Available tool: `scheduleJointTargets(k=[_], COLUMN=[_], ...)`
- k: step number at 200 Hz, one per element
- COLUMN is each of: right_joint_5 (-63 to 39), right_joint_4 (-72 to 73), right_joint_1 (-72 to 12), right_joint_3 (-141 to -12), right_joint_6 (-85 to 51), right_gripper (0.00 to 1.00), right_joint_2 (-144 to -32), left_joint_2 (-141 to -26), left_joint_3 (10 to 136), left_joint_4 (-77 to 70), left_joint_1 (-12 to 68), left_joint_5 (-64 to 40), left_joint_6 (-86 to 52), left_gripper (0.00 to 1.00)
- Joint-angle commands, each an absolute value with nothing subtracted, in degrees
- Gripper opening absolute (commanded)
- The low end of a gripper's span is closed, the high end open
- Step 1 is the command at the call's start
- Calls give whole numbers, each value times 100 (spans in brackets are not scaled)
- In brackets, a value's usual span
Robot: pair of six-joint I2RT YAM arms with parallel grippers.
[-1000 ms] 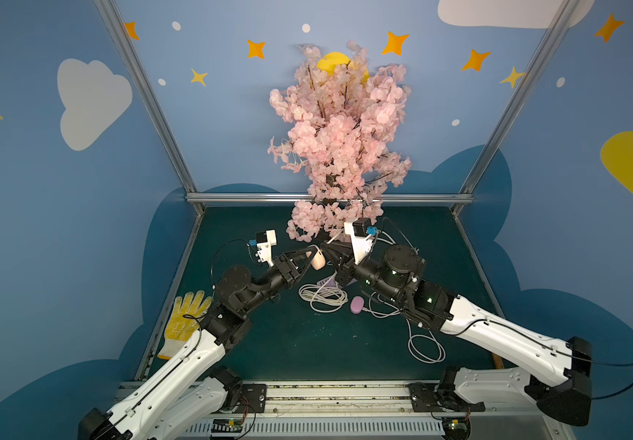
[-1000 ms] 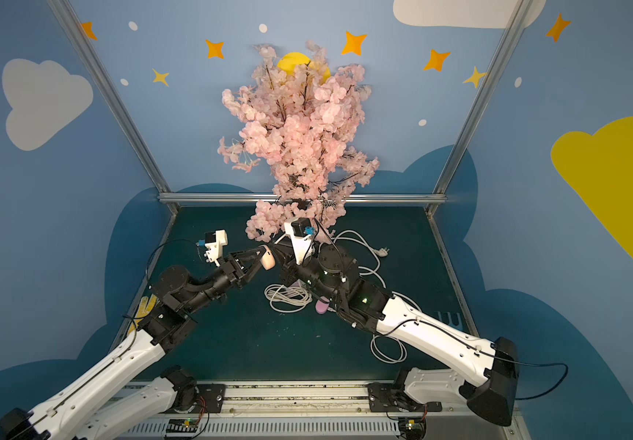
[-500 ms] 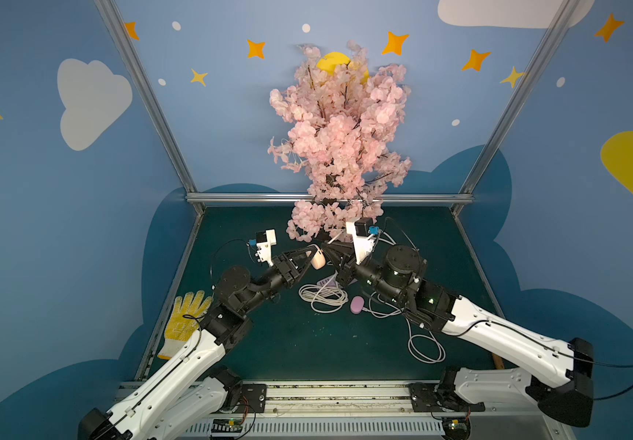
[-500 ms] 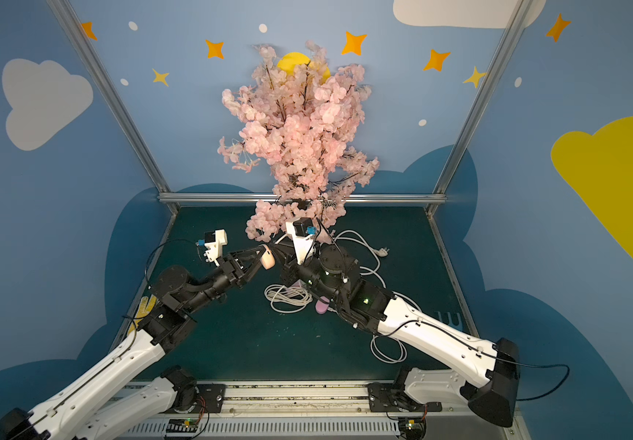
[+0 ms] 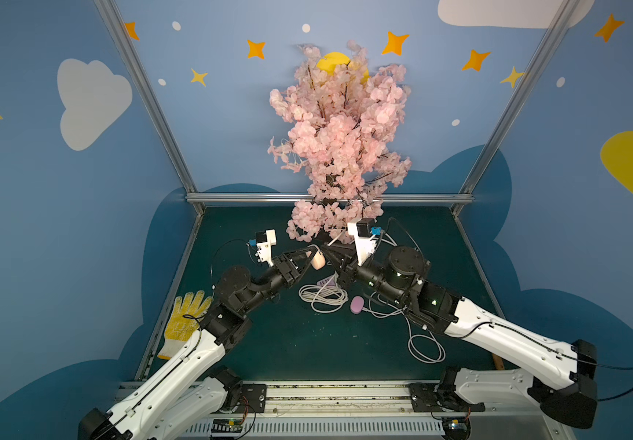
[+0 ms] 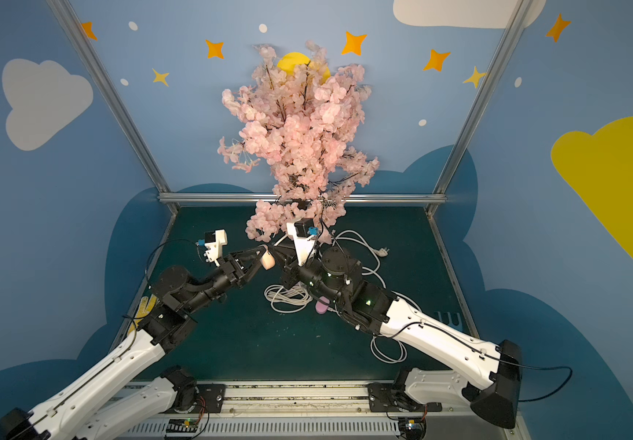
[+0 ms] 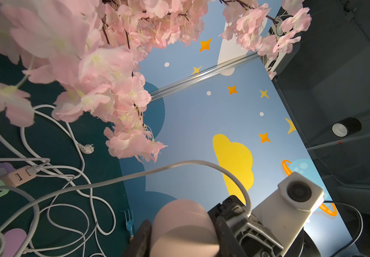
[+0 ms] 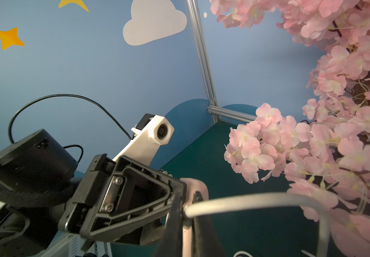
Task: Charge the bluetooth headset
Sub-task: Insert the charging cable into the bluetooth headset.
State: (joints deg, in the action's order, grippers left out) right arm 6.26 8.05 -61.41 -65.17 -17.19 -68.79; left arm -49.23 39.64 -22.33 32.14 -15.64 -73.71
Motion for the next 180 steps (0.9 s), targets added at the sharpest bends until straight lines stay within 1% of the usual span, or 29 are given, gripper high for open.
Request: scheduleJointTargets(k=[1, 52, 125, 180], right_joint_5=[536, 770, 762, 1344], right_joint_4=[1092, 1090, 1100, 1083], right_joint_1=[-6181, -6184, -6307, -6560], right_joint_3=[-6441, -6434, -6435, -6319], right_joint_6=[-1862, -1854, -2239, -1966], right_gripper=[0, 0, 0, 0], right_joint_2=[-6982, -7057, -7276, -7488], left_joint_2=[-4911, -4878, -4904, -4968], left_joint_3=[4012, 4011, 4085, 4096], left_joint_4=[-2331, -2345, -2459, -2694], left_joint_1=[3193, 3190, 3190, 3188], left_joint_5=[-1578, -1579, -1446, -1390], left_joint_6=[-7297, -7310, -7256, -7310], left_gripper=[4, 3, 3, 4])
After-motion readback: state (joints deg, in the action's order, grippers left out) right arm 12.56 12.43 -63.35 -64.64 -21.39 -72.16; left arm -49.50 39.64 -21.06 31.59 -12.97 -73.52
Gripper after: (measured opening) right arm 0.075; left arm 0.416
